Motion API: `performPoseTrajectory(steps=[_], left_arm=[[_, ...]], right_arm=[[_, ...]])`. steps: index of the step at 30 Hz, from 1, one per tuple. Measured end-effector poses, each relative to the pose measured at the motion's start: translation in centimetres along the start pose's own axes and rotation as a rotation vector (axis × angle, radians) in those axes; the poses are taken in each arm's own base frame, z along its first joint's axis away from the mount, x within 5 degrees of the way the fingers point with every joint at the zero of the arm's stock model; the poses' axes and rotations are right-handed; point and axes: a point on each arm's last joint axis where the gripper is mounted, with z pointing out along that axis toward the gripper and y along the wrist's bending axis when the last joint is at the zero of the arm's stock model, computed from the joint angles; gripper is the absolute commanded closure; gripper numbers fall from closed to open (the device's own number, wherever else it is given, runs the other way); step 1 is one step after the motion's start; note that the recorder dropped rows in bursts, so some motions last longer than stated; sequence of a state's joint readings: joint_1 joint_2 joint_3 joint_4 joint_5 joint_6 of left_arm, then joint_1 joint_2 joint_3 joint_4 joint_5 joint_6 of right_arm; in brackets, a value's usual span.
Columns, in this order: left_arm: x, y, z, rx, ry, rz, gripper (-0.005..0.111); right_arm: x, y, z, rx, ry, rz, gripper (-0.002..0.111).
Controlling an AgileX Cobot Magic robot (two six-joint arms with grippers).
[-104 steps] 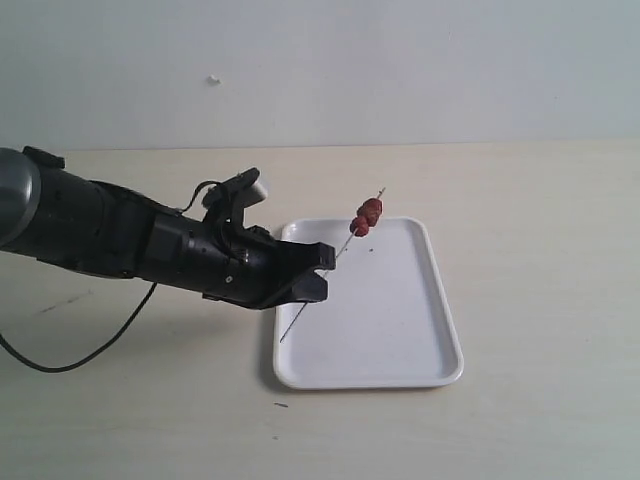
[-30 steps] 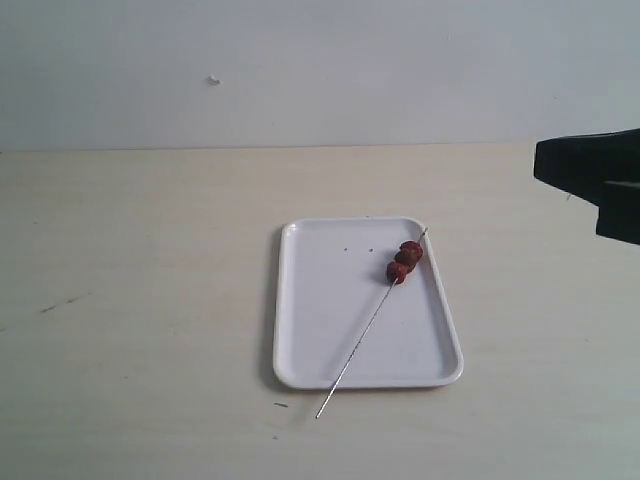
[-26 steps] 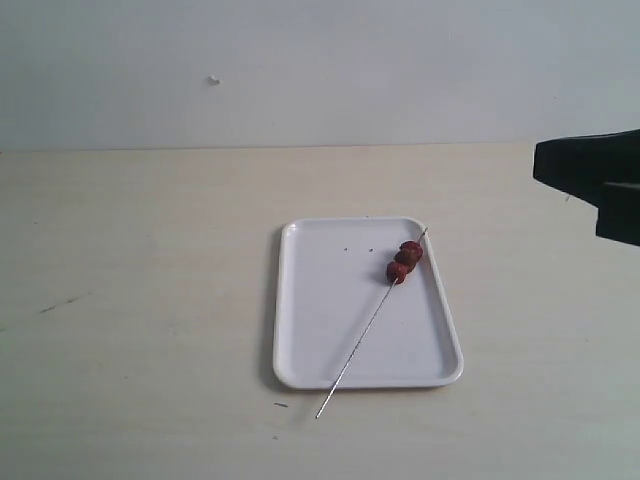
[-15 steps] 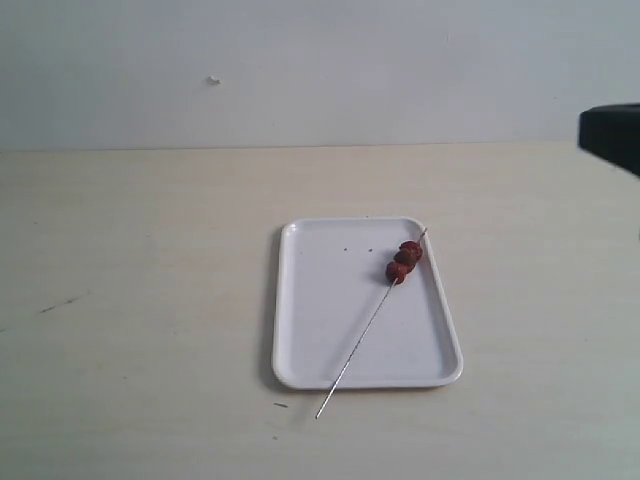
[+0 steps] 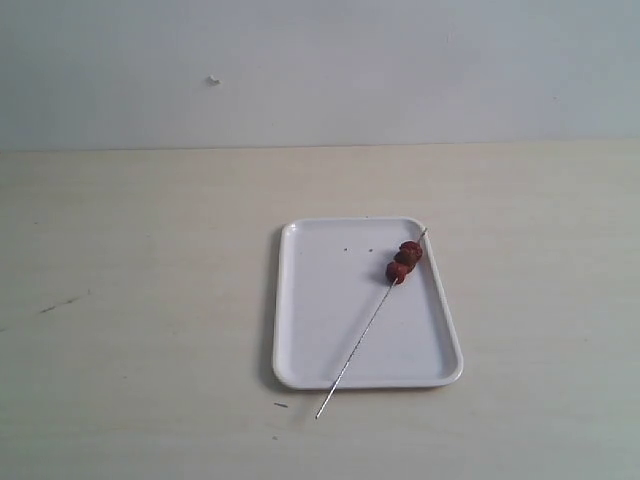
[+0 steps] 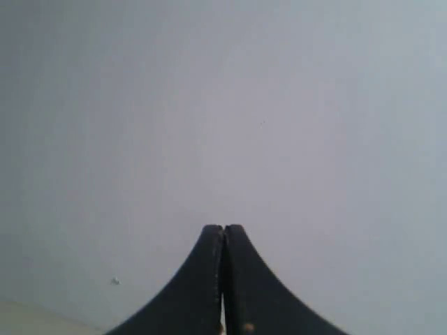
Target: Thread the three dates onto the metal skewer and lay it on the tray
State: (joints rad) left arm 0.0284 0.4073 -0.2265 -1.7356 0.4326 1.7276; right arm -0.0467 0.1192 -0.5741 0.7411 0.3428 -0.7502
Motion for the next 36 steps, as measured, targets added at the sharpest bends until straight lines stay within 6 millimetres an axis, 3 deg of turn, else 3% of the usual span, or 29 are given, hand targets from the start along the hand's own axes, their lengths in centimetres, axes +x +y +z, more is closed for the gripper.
performPoseTrajectory(steps=[7,11,18,22,36], left_arm=[[0.0,0.0,0.0,-0.002,0.000,0.000,0.107],[0.0,0.0,0.0,-0.002,0.000,0.000,0.107],[0.0,0.0,0.0,-0.002,0.000,0.000,0.107],[0.0,0.0,0.0,-0.002,0.000,0.000,0.107],[0.0,0.0,0.0,-0.002,0.000,0.000,0.107]], right_arm=[[0.8,-0.6,-0.6,0.077,0.058,0.017,0.108],[5.7,-1.9,-0.7,0.243,0.187,0.087,0.108],[14.9,-1.6,-0.7,0.250,0.343,0.106,0.108],[17.9,-1.4,-1.2,0.249,0.421,0.116,0.108],[18.2,-1.4,-1.3,0.253,0.446,0.128,0.108]])
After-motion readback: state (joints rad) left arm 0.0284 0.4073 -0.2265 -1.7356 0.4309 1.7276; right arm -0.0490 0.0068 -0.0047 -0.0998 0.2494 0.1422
